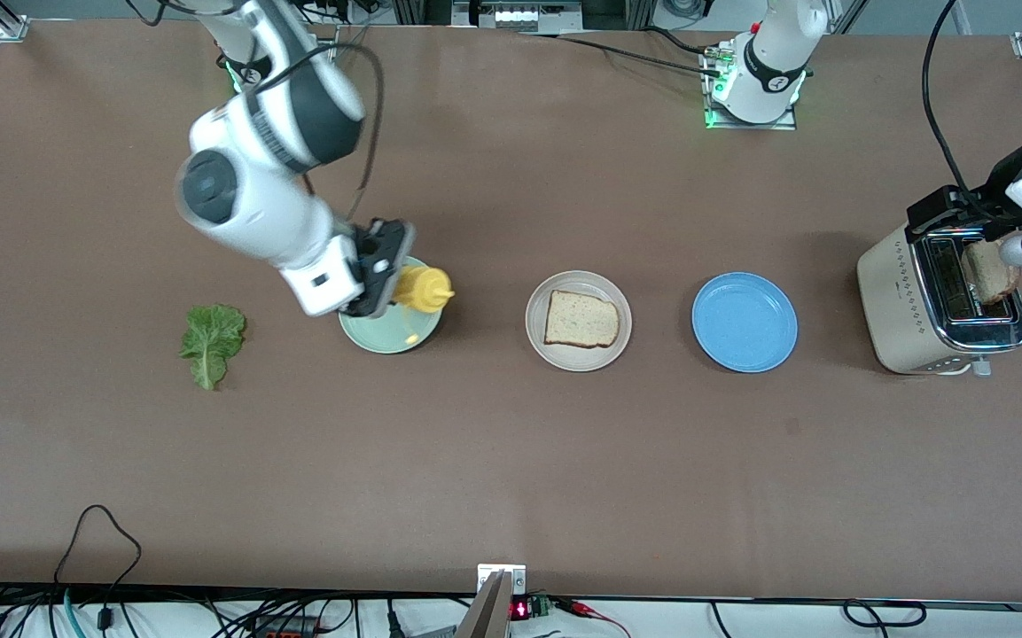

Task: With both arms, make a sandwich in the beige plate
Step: 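Carry the yellow bottle with the right gripper over the bread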

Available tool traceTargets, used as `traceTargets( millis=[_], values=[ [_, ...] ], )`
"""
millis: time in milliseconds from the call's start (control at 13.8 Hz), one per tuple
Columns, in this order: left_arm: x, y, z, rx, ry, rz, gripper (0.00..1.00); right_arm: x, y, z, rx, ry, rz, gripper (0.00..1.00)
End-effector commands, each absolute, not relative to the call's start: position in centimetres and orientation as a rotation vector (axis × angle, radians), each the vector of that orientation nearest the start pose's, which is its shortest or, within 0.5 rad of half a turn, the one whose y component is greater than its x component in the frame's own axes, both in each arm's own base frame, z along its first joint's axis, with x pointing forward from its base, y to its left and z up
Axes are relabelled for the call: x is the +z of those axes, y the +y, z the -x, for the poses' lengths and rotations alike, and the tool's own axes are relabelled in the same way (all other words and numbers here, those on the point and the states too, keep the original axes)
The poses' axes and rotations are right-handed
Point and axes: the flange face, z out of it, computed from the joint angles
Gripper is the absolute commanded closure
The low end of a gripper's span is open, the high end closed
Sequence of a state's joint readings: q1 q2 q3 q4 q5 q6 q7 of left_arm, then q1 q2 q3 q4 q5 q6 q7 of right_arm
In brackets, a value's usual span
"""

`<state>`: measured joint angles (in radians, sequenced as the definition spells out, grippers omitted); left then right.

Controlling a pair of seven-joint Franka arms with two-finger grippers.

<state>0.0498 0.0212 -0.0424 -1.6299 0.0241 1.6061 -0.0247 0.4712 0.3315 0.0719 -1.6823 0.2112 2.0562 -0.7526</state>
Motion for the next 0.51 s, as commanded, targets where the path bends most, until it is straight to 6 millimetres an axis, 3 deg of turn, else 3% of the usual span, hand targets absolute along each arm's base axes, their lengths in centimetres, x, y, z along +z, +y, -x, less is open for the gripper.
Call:
traceTargets(
  millis=[0, 289, 434],
  values=[
    [59.0, 0.8, -56.2, 0.055, -0.045, 3.132, 0.0, 40.7, 38.4, -54.1, -0.061, -1.695, 2.523, 0.97],
    [58.8, 0.8, -56.2, 0.065, -0.043, 3.134, 0.0, 37.7, 46.3, -51.5, -0.061, -1.807, 2.599, 0.96],
    [58.6, 0.7, -56.3, 0.07, -0.04, 3.134, 0.0, 35.6, 49.1, -50.8, -0.054, -1.845, 2.625, 0.96]
  ],
)
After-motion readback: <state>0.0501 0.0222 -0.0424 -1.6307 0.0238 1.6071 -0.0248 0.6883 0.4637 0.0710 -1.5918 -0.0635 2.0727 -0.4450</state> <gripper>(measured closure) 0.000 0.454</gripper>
